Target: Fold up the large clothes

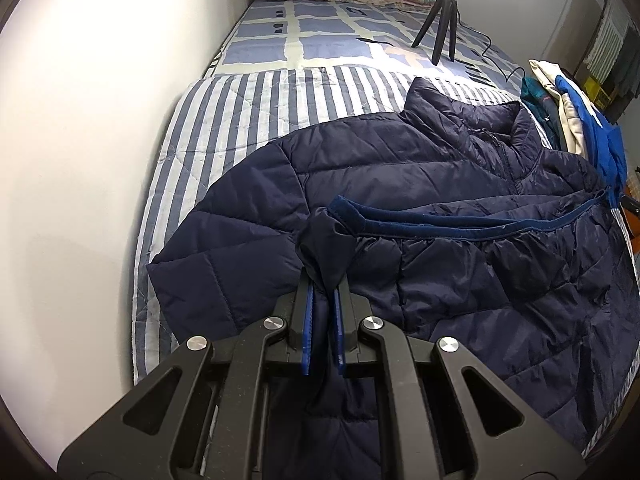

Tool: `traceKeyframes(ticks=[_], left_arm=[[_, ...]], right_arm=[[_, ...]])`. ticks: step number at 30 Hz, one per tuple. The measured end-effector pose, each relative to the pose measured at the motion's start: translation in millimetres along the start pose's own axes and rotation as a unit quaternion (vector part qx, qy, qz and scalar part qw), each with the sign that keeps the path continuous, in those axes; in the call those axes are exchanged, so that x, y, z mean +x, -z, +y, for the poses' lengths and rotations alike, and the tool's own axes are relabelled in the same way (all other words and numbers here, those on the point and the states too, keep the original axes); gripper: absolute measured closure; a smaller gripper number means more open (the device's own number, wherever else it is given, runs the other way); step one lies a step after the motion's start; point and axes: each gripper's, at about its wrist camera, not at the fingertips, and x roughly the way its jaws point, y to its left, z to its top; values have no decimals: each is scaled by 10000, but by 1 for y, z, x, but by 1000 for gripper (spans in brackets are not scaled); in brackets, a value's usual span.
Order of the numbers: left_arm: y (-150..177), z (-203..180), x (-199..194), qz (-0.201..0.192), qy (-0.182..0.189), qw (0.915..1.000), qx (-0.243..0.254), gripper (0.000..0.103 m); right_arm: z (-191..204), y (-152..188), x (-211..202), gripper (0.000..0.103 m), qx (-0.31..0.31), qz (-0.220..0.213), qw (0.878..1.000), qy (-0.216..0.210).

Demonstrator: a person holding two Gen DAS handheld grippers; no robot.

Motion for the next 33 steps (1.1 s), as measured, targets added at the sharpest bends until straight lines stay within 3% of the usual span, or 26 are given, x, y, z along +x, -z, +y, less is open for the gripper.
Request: traceKeyframes(ticks=[4,5,6,9,15,21,28,33], left_arm=[[0,0,-2,-11,-1,10000,-25,96],[0,-1,-2,-16,-5,10000,-20,97],[0,0,-2,-9,-9,10000,-26,97],[0,-1,-5,-41,7,10000,23,97],[-4,0,-31,-355,3,9994,60,98],[-33,7,-52,-740,-184,9971,49,98],[-104,5,-38,-1113,-546,9922,95,98],[-132,6,17,-872,-665,9940,9,98]], right_arm=[[4,-1,32,46,-21,526,9984,192],[4,3,40,55,-36,660,9974,288],[6,5,45,80,-70,761,9964,376],[12,9,37,99,-114,632,9970,427],[34,-3,-14,102,-499,86,9954,816],[44,-45,-36,103,-828,-371,9862,1384],[40,-101,18,103,-920,-471,9704,2181],[31,-114,70,103,-941,-296,9623,2534]])
